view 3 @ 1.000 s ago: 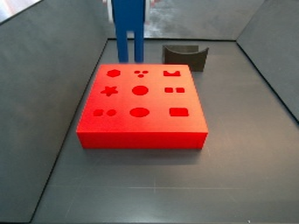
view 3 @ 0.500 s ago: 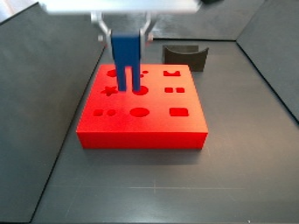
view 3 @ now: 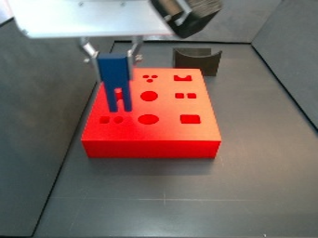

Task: Pick up the square-circle object. Move up. Rotate the square-circle object. Place the square-circle object on the fixture. Regrasp the square-circle object. Move to above the board. Insert the square-circle object.
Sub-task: Insert the square-circle object.

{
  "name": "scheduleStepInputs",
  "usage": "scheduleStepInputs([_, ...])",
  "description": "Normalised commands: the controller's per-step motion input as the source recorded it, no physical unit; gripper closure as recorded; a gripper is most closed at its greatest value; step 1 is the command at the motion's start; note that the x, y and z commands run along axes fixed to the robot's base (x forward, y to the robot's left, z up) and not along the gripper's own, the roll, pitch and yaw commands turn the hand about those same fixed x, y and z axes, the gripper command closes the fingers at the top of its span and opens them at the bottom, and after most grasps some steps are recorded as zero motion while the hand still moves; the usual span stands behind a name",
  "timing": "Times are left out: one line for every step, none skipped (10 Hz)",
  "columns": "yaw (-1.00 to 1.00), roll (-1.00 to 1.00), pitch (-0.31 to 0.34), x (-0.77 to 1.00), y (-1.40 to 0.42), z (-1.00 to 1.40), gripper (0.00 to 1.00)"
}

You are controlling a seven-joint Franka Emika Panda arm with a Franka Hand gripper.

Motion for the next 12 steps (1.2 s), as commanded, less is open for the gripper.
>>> scheduleStepInputs([0.18, 0.00, -0.183, -0.23, 0.00, -0.28, 1.00])
scheduleStepInputs([0.15, 0.00, -0.160, -0.23, -0.01, -0.24, 1.00])
scheduleStepInputs([0.11, 0.00, -0.119, -0.17, -0.02, -0.19, 1.00])
scheduleStepInputs([0.07, 0.00, -0.091, -0.12, -0.05, -0.16, 1.00])
scheduleStepInputs([0.03, 0.00, -0.080, -0.13, -0.10, -0.13, 1.00])
scheduleStepInputs([0.01, 0.00, -0.061, -0.09, -0.14, -0.10, 1.00])
scheduleStepInputs([0.00, 0.00, -0.041, -0.02, -0.14, -0.13, 1.00])
scheduleStepInputs([0.03, 0.00, -0.044, -0.04, -0.04, -0.20, 1.00])
scheduleStepInputs([0.09, 0.00, -0.066, -0.07, 0.00, -0.33, 1.00])
scheduleStepInputs([0.00, 0.00, -0.071, -0.02, 0.00, -0.48, 1.00])
scheduleStepInputs([0.00, 0.00, -0.090, 0.00, 0.00, -0.65, 1.00])
scheduleStepInputs([0.00, 0.00, -0.130, 0.00, 0.00, -0.75, 1.00])
